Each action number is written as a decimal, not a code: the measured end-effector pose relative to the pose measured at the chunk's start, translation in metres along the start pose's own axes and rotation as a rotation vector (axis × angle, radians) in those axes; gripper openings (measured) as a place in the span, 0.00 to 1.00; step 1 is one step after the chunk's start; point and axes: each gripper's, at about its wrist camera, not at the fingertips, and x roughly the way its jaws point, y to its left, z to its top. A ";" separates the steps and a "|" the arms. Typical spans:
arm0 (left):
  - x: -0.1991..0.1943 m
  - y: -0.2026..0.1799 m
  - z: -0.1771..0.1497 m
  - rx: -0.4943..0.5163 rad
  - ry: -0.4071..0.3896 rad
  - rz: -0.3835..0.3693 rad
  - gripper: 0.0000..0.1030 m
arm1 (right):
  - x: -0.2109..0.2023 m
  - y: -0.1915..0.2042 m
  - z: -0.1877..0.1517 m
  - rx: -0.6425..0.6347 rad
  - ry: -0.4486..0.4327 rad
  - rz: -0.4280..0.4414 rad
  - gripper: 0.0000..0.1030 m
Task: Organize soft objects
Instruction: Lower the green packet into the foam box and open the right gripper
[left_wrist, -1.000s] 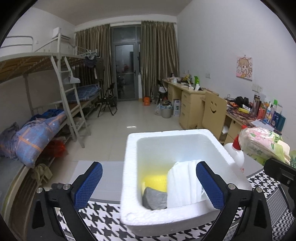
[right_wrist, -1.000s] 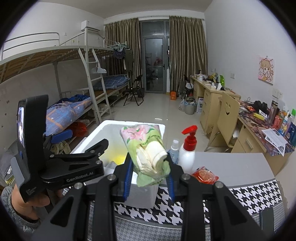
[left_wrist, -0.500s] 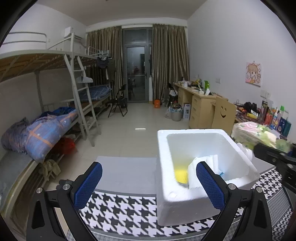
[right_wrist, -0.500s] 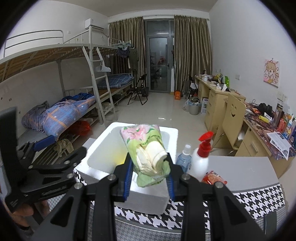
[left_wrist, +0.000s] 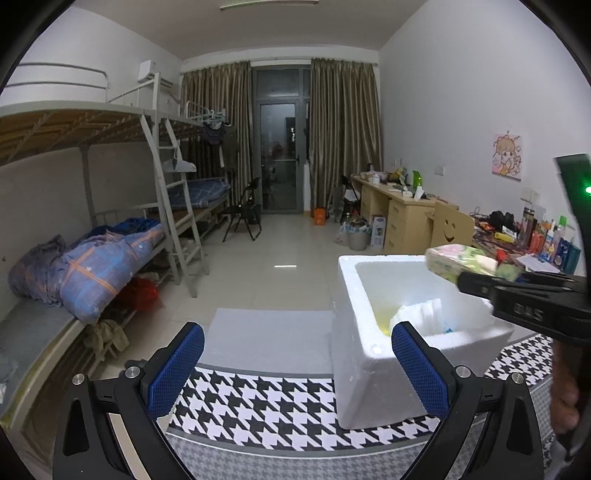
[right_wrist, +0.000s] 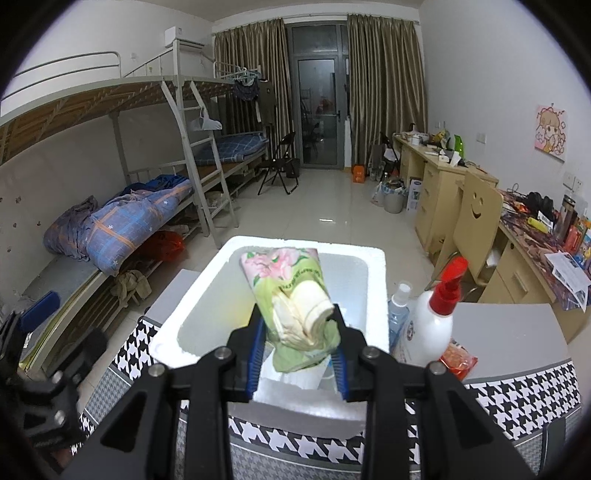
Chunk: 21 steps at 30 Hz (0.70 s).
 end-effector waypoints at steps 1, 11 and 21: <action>-0.002 0.001 -0.001 -0.003 0.000 0.000 0.99 | 0.003 0.000 0.000 0.002 0.002 -0.002 0.36; -0.006 0.010 -0.007 -0.025 0.006 -0.038 0.99 | 0.028 -0.010 0.001 0.078 0.033 -0.038 0.68; -0.015 0.005 -0.007 -0.019 -0.001 -0.060 0.99 | -0.014 -0.004 -0.005 0.048 -0.015 -0.028 0.80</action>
